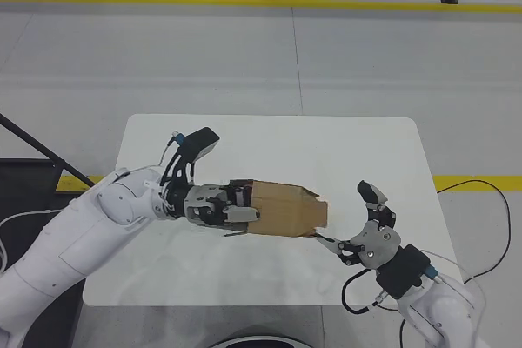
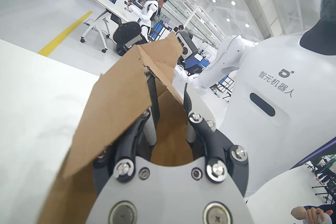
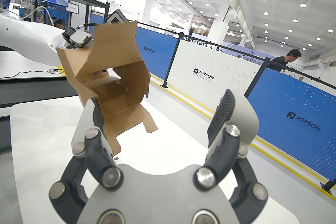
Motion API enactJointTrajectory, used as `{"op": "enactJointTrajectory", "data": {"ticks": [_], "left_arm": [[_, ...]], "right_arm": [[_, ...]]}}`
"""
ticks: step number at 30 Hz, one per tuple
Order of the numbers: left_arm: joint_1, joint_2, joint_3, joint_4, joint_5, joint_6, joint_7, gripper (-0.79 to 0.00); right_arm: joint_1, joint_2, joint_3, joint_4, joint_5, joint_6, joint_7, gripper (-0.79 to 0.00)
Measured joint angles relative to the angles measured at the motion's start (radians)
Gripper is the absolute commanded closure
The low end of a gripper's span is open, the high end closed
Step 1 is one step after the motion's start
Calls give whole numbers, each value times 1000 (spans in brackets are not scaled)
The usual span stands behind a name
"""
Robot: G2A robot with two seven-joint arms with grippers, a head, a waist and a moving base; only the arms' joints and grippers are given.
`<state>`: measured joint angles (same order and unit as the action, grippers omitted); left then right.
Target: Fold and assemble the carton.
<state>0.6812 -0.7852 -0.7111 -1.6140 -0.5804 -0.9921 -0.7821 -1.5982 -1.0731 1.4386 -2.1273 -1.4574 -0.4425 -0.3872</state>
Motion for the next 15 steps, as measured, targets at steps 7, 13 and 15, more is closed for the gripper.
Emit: {"op": "enactJointTrajectory", "data": {"ticks": [7,13,15], "left_arm": [[31,-5,-31,-20,36,13,8,0],[46,-11,-51,-23,43,20,0,0],[49,-13,-56,-24,45,20,-2,0]], "right_arm": [[4,-1,-1,0,6,-3,7,-785],[1,-2,3,0,3,-5,-1,-785],[0,-2,4,0,2,-7,0,-785]]}}
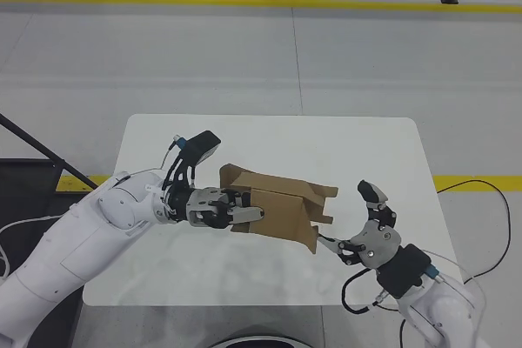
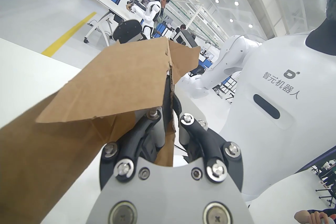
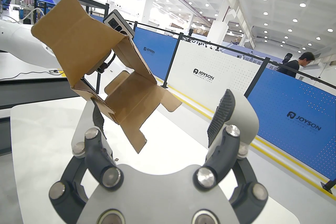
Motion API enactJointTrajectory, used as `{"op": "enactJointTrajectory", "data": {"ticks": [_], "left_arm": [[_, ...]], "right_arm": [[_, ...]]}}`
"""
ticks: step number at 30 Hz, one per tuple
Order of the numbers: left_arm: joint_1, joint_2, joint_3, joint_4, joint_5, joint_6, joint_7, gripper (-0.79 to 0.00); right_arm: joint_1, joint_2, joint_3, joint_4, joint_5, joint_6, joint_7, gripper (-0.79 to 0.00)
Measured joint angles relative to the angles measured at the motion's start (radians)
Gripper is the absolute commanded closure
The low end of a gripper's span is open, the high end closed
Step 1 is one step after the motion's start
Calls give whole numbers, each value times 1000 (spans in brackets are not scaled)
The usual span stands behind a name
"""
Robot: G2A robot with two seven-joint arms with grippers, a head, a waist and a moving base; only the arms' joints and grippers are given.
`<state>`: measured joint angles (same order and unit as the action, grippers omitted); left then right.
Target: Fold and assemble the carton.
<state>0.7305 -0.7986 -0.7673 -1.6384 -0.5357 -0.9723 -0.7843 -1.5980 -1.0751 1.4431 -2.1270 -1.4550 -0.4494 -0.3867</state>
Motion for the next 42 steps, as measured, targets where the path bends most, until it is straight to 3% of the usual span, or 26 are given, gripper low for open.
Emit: {"op": "enactJointTrajectory", "data": {"ticks": [15,29,42], "left_arm": [[22,-15,-29,-9,-8,5,-59,0],[30,-34,-42,-2,-10,28,-91,0],[40,-46,-64,1,-15,37,-101,0]], "right_arm": [[16,-6,-14,0,4,39,32,-785],[66,-14,-87,-16,-94,61,69,-785],[70,-7,-103,-27,-220,3,-8,-785]]}}
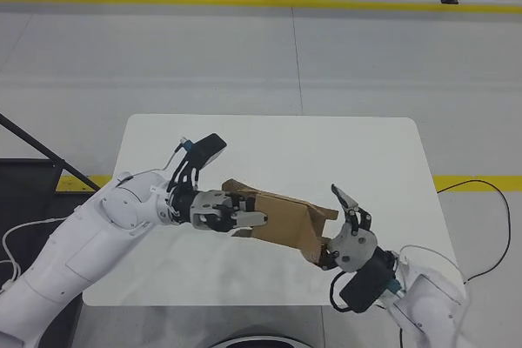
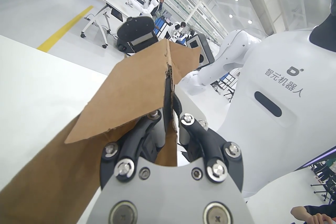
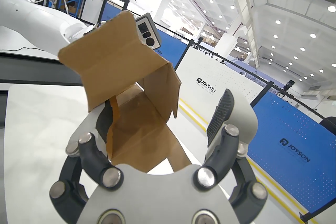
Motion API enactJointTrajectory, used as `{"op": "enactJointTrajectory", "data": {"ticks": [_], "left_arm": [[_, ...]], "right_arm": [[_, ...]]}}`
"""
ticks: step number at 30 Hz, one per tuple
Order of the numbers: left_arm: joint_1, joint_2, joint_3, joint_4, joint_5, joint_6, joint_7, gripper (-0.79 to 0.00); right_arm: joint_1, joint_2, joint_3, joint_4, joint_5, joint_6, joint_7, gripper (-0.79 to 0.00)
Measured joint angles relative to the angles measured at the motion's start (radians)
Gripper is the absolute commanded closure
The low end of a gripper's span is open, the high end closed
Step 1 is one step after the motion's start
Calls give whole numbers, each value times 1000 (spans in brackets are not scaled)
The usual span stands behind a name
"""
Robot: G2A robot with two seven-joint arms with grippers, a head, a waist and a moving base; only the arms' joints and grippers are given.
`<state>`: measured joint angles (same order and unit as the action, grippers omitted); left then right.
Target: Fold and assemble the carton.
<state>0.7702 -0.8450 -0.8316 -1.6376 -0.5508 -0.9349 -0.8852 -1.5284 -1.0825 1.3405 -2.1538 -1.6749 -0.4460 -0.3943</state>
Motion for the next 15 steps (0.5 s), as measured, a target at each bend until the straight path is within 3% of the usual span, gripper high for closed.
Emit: {"op": "enactJointTrajectory", "data": {"ticks": [15], "left_arm": [[12,-8,-16,-15,9,11,-11,0]], "right_arm": [[-21,0,26,1,33,38,-13,-785]]}}
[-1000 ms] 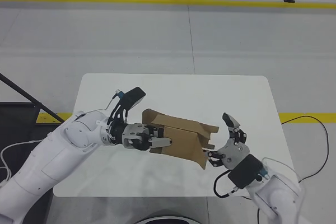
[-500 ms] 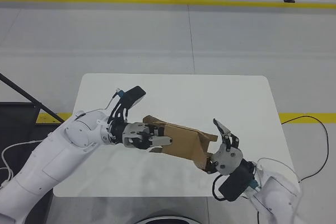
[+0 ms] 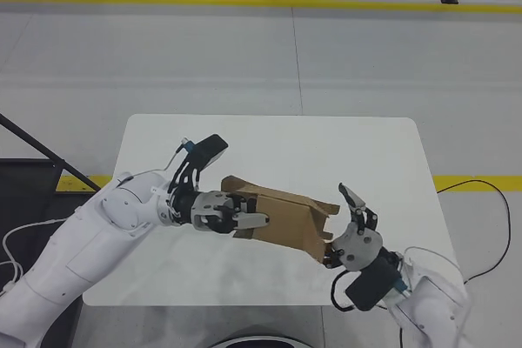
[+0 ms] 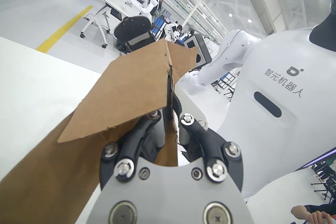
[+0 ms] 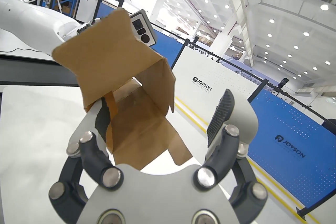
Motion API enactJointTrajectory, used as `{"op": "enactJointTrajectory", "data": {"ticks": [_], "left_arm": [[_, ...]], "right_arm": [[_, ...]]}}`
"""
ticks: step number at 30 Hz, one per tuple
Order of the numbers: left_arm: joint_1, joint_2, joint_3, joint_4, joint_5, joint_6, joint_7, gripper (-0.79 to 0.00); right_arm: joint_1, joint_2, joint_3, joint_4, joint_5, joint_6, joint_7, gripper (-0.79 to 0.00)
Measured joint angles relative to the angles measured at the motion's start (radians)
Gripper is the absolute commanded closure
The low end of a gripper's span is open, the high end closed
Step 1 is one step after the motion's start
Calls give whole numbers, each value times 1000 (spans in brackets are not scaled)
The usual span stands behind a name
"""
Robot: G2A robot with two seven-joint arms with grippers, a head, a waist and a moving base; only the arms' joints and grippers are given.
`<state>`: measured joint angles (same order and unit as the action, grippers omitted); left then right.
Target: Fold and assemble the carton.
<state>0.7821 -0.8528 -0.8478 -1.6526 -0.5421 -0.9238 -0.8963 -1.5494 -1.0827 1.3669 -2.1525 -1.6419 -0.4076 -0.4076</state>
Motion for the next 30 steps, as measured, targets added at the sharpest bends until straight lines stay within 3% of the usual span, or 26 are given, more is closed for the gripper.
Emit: {"op": "enactJointTrajectory", "data": {"ticks": [14,30], "left_arm": [[0,2,8,-5,-3,6,-6,0],[-85,20,105,29,-176,41,-41,0]], "right_arm": [[-42,3,84,-9,84,1,-30,-785],[-59,14,171,-11,212,-173,-37,-785]]}}
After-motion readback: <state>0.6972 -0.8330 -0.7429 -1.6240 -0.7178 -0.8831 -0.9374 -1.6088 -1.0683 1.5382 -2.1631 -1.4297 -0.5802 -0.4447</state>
